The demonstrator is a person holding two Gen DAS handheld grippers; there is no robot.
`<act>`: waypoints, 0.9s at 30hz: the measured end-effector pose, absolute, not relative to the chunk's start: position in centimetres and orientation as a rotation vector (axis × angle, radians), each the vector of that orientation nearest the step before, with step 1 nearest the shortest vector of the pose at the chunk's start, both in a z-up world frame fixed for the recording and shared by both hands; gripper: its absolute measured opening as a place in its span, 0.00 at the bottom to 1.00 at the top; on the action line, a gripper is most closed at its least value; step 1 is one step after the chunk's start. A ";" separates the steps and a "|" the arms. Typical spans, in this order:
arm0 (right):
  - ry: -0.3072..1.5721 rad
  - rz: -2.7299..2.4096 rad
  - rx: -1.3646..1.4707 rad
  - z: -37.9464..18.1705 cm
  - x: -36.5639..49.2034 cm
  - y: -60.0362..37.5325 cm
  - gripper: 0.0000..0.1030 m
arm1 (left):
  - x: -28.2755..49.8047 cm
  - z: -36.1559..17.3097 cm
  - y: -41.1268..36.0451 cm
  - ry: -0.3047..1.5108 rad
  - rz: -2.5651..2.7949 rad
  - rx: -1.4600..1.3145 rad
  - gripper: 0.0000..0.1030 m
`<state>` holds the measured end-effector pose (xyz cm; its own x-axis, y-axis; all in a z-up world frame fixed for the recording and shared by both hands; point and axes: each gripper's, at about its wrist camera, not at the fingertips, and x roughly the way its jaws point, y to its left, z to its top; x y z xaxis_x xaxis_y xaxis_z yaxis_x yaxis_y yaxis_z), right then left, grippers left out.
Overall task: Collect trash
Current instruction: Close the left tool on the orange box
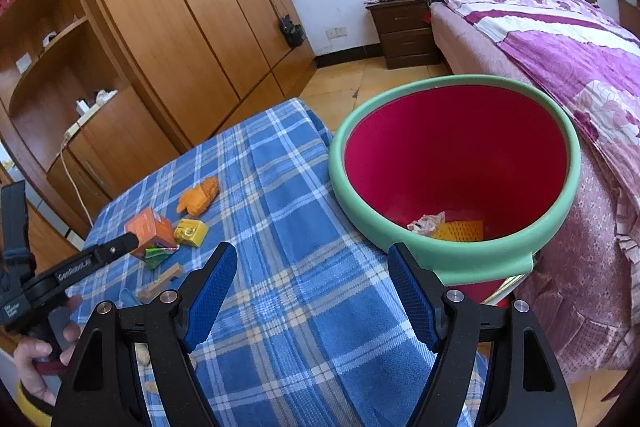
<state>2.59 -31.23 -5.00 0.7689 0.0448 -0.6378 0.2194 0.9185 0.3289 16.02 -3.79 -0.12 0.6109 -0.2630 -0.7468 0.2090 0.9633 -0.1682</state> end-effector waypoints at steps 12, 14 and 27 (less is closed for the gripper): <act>0.722 -0.097 0.416 -6.1 3.0 -31.6 0.76 | 18.4 -1.3 -5.5 0.879 -0.268 -0.059 0.56; 0.728 -0.094 0.417 -6.2 3.0 -31.5 0.76 | 18.7 -1.5 -5.5 0.885 -0.269 -0.063 0.56; 0.720 -0.086 0.450 -6.5 2.8 -32.4 0.76 | 19.8 -3.6 -5.2 0.958 -0.271 -0.191 0.46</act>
<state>2.77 -32.43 -6.54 0.7524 0.0769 -0.6542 0.2279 0.9015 0.3680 19.76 -5.21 -3.58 0.5450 -0.3111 -0.7786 0.1432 0.9495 -0.2791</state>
